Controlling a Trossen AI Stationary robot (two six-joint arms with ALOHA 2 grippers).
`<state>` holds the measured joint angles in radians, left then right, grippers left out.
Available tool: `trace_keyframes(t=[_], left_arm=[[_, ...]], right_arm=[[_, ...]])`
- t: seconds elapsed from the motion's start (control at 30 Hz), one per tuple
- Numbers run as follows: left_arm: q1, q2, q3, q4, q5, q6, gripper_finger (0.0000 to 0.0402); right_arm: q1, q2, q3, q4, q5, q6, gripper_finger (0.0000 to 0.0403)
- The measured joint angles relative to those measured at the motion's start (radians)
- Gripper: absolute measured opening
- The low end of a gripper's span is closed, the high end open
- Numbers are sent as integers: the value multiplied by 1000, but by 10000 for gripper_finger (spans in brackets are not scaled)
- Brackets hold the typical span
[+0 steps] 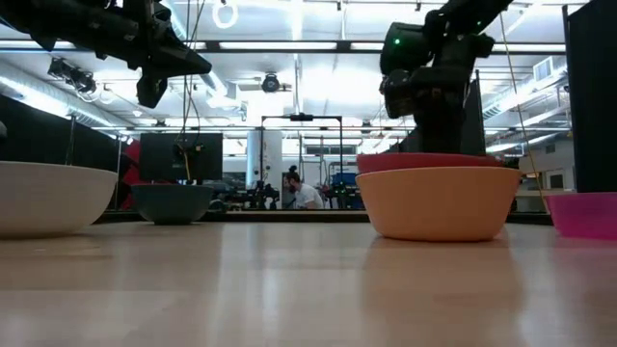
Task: Nest bowls inside each other
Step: Stack the orange bowl on top of the yellow bowl
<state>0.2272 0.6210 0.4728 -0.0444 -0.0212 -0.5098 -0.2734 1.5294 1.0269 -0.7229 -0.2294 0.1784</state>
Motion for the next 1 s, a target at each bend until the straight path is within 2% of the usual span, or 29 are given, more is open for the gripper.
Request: trace_keyframes(t=[0.3,0.57,1.0], left_arm=[[0,0,0,-1,0,0,1],[0,0,0,-3,0,3,1],[0,0,0,-3,0,3,1]], right_arm=[[2,75,3,90,-24,5,0],[2,85,3,164,-32,41,0],[-28,85,65,135,-30,24,0]])
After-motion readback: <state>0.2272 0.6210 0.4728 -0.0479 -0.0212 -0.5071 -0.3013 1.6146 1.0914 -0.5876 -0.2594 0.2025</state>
